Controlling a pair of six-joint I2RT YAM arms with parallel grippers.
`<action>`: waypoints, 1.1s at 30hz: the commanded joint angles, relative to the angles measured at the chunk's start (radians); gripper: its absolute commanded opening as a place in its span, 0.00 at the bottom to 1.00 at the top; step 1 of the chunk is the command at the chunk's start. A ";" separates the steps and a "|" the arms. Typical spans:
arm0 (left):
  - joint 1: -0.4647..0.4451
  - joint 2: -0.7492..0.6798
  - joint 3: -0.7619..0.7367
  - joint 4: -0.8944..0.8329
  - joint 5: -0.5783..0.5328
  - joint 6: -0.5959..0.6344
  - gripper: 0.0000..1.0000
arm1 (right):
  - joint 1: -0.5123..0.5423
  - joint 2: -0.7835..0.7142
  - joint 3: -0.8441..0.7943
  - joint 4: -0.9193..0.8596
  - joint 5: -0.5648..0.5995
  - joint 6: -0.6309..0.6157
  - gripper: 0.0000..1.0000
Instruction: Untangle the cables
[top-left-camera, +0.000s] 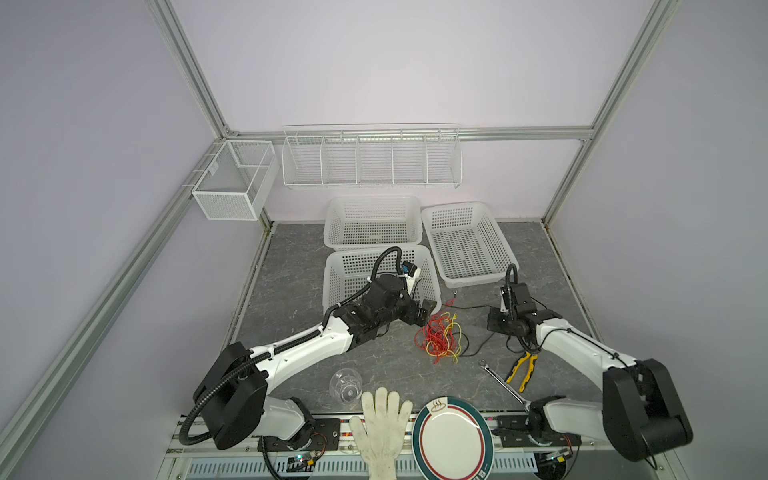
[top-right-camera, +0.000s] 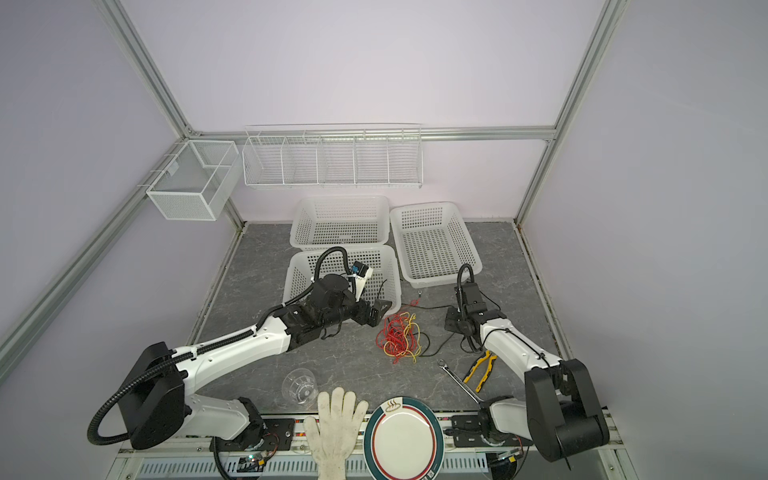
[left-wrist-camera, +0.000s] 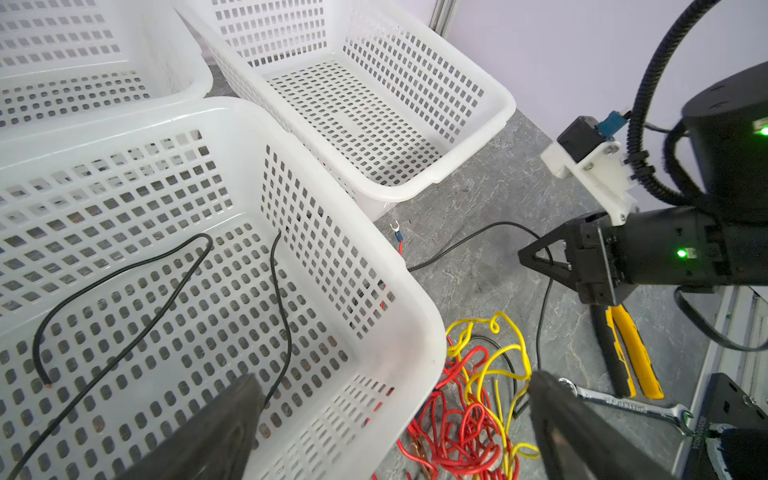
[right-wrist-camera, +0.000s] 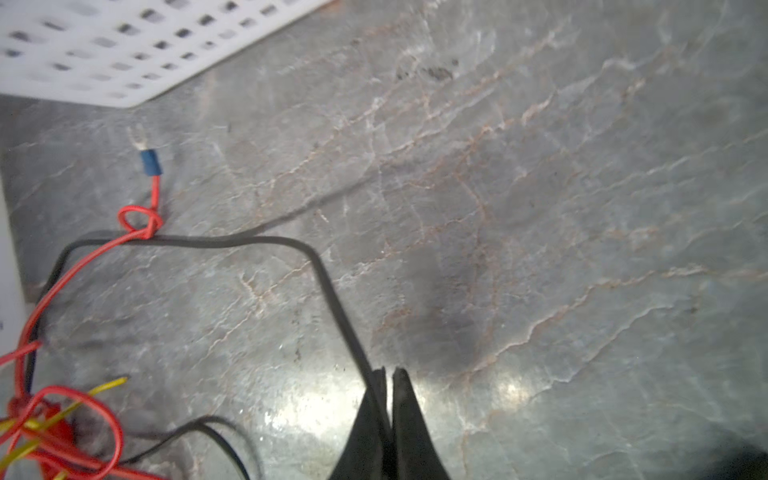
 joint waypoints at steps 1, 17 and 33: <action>-0.005 0.020 0.018 0.020 0.015 -0.020 0.99 | 0.043 -0.070 0.011 -0.068 0.082 -0.014 0.06; -0.020 0.016 0.032 0.043 0.012 0.014 0.95 | 0.232 -0.400 0.119 -0.054 -0.030 -0.124 0.06; -0.087 0.102 0.150 0.230 -0.087 0.117 0.97 | 0.257 -0.419 0.291 -0.032 -0.512 -0.246 0.07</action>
